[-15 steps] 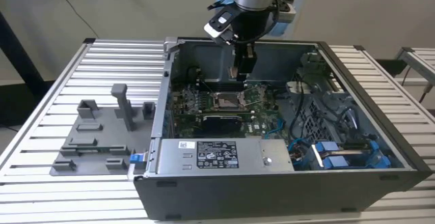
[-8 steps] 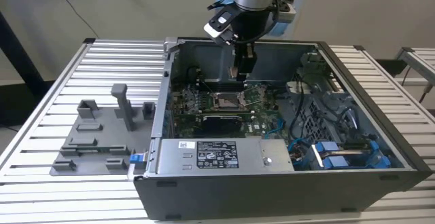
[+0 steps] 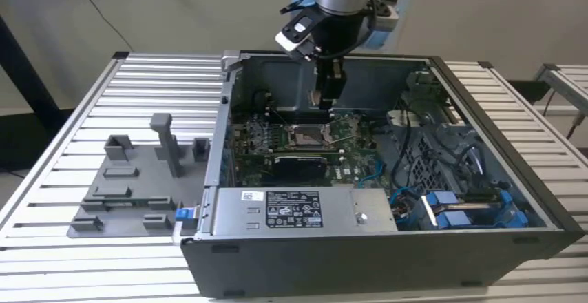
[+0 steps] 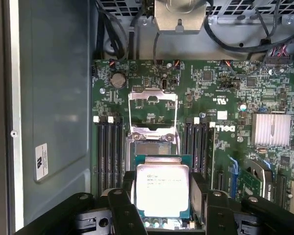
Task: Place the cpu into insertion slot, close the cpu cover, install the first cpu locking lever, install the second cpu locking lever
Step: 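Place the cpu into insertion slot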
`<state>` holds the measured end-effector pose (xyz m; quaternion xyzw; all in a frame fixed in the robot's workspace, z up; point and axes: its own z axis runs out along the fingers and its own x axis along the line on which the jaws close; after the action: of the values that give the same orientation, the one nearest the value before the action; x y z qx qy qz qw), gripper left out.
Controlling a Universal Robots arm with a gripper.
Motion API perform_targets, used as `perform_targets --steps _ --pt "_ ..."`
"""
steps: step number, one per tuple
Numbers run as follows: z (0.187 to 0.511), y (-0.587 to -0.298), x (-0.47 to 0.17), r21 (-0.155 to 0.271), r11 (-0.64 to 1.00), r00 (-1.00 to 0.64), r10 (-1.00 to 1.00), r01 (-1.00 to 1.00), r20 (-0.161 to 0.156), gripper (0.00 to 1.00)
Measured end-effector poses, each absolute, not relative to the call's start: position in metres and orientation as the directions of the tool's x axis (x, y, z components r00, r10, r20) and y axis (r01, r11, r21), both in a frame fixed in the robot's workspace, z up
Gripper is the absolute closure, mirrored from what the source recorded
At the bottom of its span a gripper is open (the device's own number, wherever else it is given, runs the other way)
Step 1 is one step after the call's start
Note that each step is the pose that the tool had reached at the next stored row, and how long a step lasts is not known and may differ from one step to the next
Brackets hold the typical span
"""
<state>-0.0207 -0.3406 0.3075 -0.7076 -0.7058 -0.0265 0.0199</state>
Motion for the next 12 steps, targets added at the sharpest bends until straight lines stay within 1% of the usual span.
perform_targets --steps 12 --pt "0.293 -0.331 -0.029 0.017 -0.003 0.002 0.998 1.000 0.065 0.46"
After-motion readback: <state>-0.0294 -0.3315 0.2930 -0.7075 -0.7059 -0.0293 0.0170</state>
